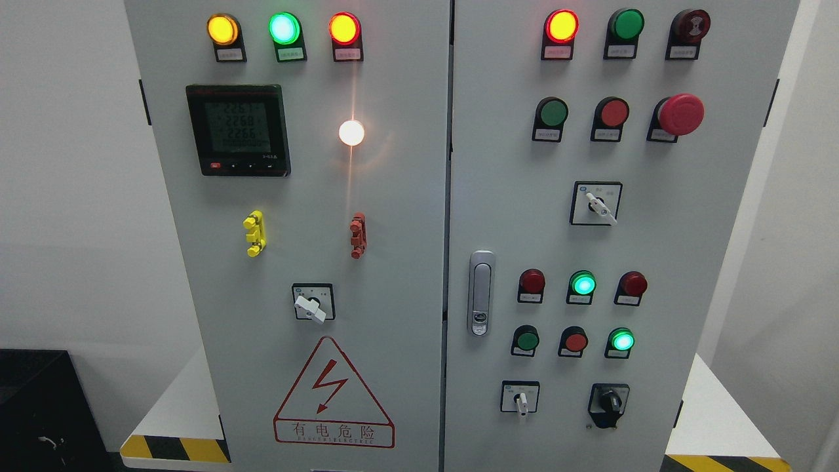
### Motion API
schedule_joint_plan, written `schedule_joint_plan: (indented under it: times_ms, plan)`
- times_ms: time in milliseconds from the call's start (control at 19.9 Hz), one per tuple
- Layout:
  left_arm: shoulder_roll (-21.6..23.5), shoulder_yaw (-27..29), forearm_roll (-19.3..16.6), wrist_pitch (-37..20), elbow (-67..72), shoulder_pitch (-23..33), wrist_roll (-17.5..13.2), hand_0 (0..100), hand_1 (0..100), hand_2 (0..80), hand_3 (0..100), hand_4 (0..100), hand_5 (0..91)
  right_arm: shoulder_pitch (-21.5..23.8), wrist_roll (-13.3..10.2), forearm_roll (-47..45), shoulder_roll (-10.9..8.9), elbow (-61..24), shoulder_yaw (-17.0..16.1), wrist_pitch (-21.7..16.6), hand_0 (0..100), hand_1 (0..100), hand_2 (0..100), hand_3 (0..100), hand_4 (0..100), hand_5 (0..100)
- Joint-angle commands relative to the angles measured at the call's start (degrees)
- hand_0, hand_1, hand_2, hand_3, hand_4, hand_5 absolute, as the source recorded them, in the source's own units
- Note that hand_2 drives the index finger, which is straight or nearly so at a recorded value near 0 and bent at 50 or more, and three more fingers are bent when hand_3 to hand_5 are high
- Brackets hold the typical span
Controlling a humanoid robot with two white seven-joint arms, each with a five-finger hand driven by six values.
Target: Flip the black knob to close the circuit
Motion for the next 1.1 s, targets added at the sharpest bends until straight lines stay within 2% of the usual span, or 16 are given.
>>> schedule_joint_plan:
  times_ms: [0,251,401,602,803,903,1054]
  plan:
    - [0.08,0.0,0.01,0.04,-1.67,1.23,-0.03,12,56,0.0,0,0,0.0,0.0,0.14,0.02,0.07,0.47,0.55,-0.33,0,0,0,0,0,0]
    - [-0.01,0.0,-0.08,0.04,-1.75,1.32,-0.03,12,56,0.0,0,0,0.0,0.0,0.23,-0.07,0.07,0.21,0.55,-0.77,0,0,0,0,0,0]
    - [-0.01,0.0,0.01,0.04,-1.67,1.32,-0.03,12,56,0.0,0,0,0.0,0.0,-0.29,-0.07,0.07,-0.58,0.73,-3.23,0,0,0,0,0,0]
    - [-0.01,0.0,-0.08,0.04,-1.75,1.32,-0.03,12,56,0.0,0,0,0.0,0.35,-0.56,-0.25,0.16,-6.98,1.52,-4.11,0,0,0,0,0,0]
    - [-0.01,0.0,-0.08,0.04,-1.76,1.32,-0.03,12,56,0.0,0,0,0.0,2.36,-2.58,0.02,-0.45,-14.89,5.11,-4.55,0,2,0,0,0,0]
    - [-0.01,0.0,-0.08,0.04,-1.75,1.32,-0.03,12,56,0.0,0,0,0.0,3.6,-3.72,0.37,-1.68,-19.89,7.22,-4.46,0,3,0,6,1,0]
    - [-0.01,0.0,0.01,0.04,-1.75,1.32,-0.03,12,56,0.0,0,0,0.0,4.48,-5.82,0.9,-2.39,-26.49,8.55,-4.11,0,3,0,13,9,0]
